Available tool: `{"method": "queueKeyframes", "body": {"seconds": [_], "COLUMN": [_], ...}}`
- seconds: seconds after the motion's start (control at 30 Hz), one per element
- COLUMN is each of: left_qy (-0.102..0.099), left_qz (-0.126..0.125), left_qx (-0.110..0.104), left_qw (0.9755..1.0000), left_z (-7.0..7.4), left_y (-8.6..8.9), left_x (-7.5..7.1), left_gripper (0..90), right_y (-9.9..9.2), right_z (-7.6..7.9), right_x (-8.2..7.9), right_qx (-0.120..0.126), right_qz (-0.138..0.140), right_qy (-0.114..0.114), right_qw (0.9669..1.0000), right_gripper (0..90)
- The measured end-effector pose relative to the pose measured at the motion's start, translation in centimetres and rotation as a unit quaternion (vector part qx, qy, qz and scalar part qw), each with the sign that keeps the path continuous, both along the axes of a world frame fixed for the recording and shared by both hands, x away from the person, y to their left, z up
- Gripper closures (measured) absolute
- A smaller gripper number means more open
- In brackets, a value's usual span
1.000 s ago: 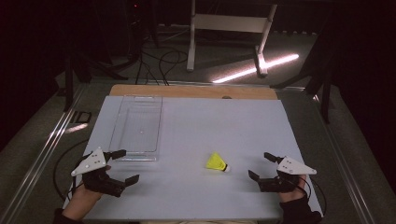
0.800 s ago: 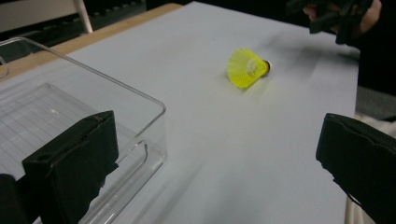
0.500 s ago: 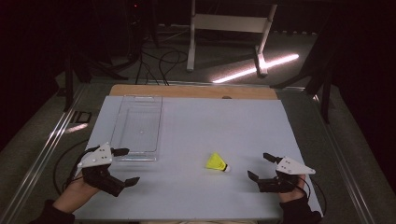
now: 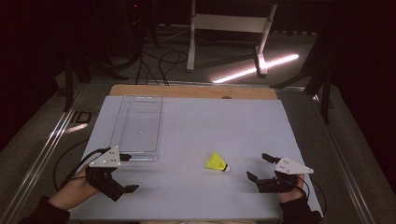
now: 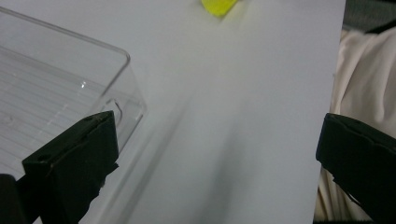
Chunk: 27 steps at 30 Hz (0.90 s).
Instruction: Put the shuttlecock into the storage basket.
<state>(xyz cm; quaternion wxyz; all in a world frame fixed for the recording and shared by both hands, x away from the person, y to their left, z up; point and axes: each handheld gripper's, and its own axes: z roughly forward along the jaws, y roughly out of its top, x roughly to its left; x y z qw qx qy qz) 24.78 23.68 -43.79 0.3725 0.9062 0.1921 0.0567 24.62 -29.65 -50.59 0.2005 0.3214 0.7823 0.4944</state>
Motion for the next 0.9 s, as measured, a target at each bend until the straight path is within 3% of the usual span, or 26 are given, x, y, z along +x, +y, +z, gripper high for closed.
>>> {"method": "queueKeyframes", "body": {"seconds": [0.07,0.13,0.3,0.4,0.53,0.7,0.83,0.9], "left_qy": [0.015,0.016,0.03,0.044,0.054,0.064,0.076,0.085], "left_qz": [-0.008,-0.006,-0.014,-0.024,-0.028,-0.038,-0.031,-0.035], "left_qx": [0.01,0.011,0.04,0.063,0.077,0.107,0.106,0.122], "left_qw": [0.9998,0.9998,0.9987,0.9968,0.9952,0.9914,0.991,0.9883], "left_z": [-0.1,-0.1,-0.3,-0.4,-0.4,-0.3,-0.2,-0.2], "left_y": [-0.1,0.0,-0.2,-0.5,-0.7,-1.2,-1.2,-1.5], "left_x": [0.1,0.2,0.4,0.4,0.6,0.7,0.9,1.0], "left_gripper": [0.0,0.0,0.0,0.0,0.0,0.1,0.1,0.1], "right_y": [0.0,0.0,0.0,0.0,0.1,0.1,0.1,0.1], "right_z": [0.0,0.0,0.1,0.0,0.0,0.0,0.0,0.0], "right_x": [0.0,0.0,0.0,0.0,0.0,0.0,0.0,0.0], "right_qx": [0.0,-0.001,0.0,-0.001,-0.002,-0.003,-0.006,-0.007], "right_qz": [0.0,-0.001,-0.002,-0.003,-0.002,-0.002,-0.002,-0.002], "right_qy": [0.0,-0.001,-0.005,-0.004,-0.004,-0.003,-0.002,-0.002], "right_qw": [1.0,1.0,1.0,1.0,1.0,1.0,1.0,1.0], "right_gripper": [8.3,9.0,9.0,9.0,8.9,9.0,9.0,9.0]}}
